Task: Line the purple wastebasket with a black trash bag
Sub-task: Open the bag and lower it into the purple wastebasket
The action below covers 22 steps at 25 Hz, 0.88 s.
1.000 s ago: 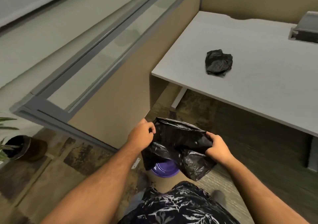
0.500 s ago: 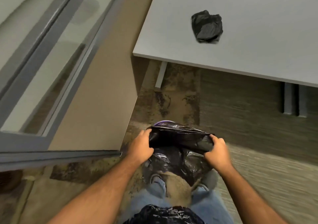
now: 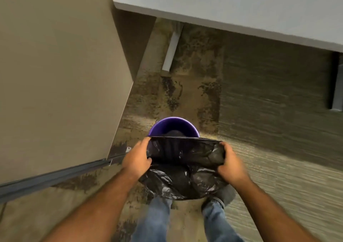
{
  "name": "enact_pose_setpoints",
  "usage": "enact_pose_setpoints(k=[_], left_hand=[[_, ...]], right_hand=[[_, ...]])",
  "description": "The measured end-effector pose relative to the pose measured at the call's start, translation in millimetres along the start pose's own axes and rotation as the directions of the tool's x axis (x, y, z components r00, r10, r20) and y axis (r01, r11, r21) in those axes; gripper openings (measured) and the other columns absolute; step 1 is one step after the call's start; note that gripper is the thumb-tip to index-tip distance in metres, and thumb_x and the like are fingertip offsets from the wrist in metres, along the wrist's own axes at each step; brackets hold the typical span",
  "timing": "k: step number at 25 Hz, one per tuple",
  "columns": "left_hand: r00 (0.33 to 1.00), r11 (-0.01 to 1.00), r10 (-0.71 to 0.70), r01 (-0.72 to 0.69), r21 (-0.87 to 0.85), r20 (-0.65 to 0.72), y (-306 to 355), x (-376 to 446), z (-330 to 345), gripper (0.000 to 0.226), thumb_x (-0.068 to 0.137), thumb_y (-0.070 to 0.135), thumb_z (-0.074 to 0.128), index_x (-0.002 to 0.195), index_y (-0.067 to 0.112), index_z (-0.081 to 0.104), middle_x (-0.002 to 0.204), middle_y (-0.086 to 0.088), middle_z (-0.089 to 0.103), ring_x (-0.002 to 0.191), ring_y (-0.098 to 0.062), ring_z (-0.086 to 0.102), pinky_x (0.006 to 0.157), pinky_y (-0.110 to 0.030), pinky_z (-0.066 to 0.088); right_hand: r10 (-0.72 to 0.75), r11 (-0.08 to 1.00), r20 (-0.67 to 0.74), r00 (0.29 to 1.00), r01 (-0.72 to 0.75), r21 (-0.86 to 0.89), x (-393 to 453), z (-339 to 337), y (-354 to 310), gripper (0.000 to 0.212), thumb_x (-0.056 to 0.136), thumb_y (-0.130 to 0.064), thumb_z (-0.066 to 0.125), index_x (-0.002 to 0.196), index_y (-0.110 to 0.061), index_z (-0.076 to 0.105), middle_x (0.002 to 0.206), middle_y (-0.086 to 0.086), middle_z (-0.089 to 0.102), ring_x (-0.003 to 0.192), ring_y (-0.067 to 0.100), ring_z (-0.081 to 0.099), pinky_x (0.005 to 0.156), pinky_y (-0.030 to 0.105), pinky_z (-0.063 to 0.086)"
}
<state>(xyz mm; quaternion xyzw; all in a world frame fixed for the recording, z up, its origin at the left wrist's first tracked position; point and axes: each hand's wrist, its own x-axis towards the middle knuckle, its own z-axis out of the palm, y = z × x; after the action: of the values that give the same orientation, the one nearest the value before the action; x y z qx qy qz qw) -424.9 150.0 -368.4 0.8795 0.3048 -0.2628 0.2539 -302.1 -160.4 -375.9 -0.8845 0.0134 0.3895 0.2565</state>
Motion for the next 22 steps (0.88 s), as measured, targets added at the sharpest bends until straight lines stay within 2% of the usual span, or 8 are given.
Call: enact_pose_setpoints(k=[3,7,12,14,16,18,20,22], left_hand=[[0.999,0.999,-0.033,0.033,0.026,0.017,-27.9,61.7,34.2,0.079,0.084,0.024,0.078,0.154,0.032,0.04,0.143,-0.005,0.061,0.126,-0.034,0.065,0.101,-0.046,0.055],[0.994,0.99,-0.103,0.107,-0.09,0.047,-55.9,133.8,73.3,0.077,0.076,0.048,0.085,0.144,0.032,0.052,0.134,-0.006,0.065,0.12,-0.033,0.066,0.097,-0.046,0.056],[0.985,0.902,-0.166,0.132,-0.411,-0.048,-80.6,215.3,102.5,0.07,0.066,0.056,0.086,0.128,0.034,0.062,0.116,0.003,0.074,0.103,-0.02,0.071,0.092,-0.037,0.057],[0.972,0.825,-0.235,0.198,-0.529,-0.002,-83.8,242.1,106.6,0.06,0.071,0.048,0.088,0.125,0.032,0.066,0.109,0.005,0.076,0.095,-0.016,0.072,0.084,-0.029,0.055],[0.921,0.687,-0.344,0.38,-0.619,0.184,-87.6,260.2,114.0,0.048,0.078,0.037,0.088,0.12,0.018,0.075,0.107,-0.006,0.081,0.089,-0.021,0.076,0.076,-0.029,0.057],[0.851,0.554,-0.356,0.525,-0.646,0.386,-90.8,255.9,116.7,0.04,0.082,0.036,0.085,0.112,0.011,0.079,0.104,-0.012,0.083,0.079,-0.021,0.08,0.063,-0.028,0.059],[0.851,0.452,-0.336,0.521,-0.724,0.403,-95.8,238.8,118.1,0.036,0.085,0.024,0.085,0.117,0.012,0.075,0.107,-0.01,0.082,0.078,-0.017,0.081,0.058,-0.025,0.06],[0.895,0.47,-0.364,0.416,-0.779,0.258,-101.8,212.1,123.5,0.05,0.084,0.005,0.083,0.128,0.018,0.065,0.113,-0.006,0.076,0.09,-0.02,0.079,0.063,-0.025,0.062]], right_hand=[[-0.008,1.0,0.069,0.998,0.007,0.014,76.9,33.2,6.9,0.078,0.074,-0.004,0.074,0.143,-0.027,0.047,0.115,0.007,0.074,0.092,0.026,0.068,0.077,0.033,0.052],[-0.034,0.999,0.146,0.989,0.034,0.004,162.7,65.0,10.1,0.081,0.072,-0.017,0.087,0.142,-0.022,0.046,0.117,0.007,0.068,0.1,0.027,0.067,0.086,0.04,0.058],[-0.071,0.989,0.138,0.988,0.051,0.14,247.4,93.3,4.7,0.077,0.074,0.007,0.08,0.141,-0.017,0.05,0.118,0.013,0.066,0.104,0.029,0.067,0.091,0.045,0.058],[-0.056,0.97,0.187,0.981,0.009,0.244,270.7,97.2,-3.8,0.071,0.078,0.012,0.075,0.139,-0.017,0.053,0.114,0.012,0.067,0.1,0.031,0.066,0.079,0.044,0.058],[0.029,0.971,0.278,0.96,-0.093,0.22,289.6,99.6,-7.3,0.063,0.083,0.009,0.071,0.137,-0.02,0.058,0.116,0.013,0.068,0.09,0.032,0.064,0.061,0.04,0.053],[0.109,0.98,0.317,0.942,-0.156,0.127,298.5,98.1,-1.1,0.055,0.086,0.007,0.068,0.132,-0.023,0.062,0.113,0.013,0.067,0.073,0.027,0.058,0.046,0.024,0.039],[0.1,0.982,0.297,0.95,-0.142,0.124,291.4,96.2,9.8,0.054,0.085,0.013,0.066,0.126,-0.022,0.065,0.109,0.017,0.068,0.061,0.02,0.055,0.04,0.02,0.036],[0.039,0.954,0.237,0.971,-0.107,0.281,269.4,94.6,27.7,0.067,0.081,0.021,0.068,0.135,-0.02,0.059,0.119,0.024,0.065,0.077,0.022,0.061,0.05,0.025,0.047]])
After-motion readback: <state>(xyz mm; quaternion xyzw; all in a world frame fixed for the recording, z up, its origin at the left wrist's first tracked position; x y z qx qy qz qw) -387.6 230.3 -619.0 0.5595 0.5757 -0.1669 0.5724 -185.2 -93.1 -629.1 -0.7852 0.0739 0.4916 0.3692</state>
